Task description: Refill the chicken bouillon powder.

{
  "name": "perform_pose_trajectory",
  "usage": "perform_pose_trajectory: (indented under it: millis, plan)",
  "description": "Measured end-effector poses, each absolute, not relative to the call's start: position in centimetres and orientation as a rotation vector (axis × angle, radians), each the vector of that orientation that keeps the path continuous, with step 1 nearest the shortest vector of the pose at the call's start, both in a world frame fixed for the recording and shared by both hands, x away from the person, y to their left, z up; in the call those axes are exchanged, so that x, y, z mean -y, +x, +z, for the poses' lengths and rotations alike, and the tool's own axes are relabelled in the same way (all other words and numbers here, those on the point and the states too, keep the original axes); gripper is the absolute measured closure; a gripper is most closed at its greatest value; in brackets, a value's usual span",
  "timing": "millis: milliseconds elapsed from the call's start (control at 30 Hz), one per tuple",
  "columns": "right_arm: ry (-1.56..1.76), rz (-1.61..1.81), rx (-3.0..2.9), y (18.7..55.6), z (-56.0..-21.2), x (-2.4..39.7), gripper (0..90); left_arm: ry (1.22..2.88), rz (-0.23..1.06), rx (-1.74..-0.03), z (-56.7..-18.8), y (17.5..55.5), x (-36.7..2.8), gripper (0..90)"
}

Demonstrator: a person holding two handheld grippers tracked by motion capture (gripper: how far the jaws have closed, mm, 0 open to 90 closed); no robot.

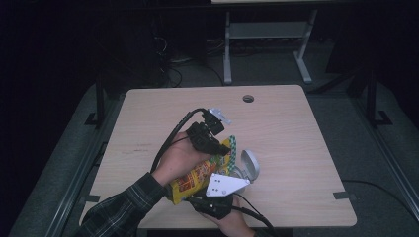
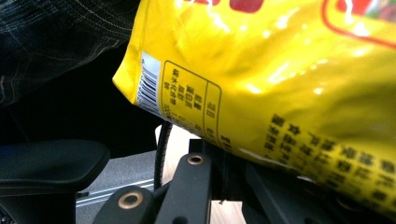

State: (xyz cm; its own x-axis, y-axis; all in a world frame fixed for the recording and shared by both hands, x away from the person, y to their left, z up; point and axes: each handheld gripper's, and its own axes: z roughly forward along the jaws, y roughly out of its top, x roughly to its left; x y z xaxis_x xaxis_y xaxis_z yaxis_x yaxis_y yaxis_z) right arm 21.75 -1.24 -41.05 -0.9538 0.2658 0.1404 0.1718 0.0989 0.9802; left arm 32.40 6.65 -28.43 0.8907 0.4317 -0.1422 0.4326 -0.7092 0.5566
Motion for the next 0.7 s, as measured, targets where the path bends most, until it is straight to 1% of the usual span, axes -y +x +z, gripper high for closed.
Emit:
perform_pose_trajectory:
  millis: [700]
  plan:
    - [0.457,2.007,-2.271,21.72,-41.03,1.26,90.0,2.452,-0.003,-0.611,-28.44,32.36,-6.53,89.7]
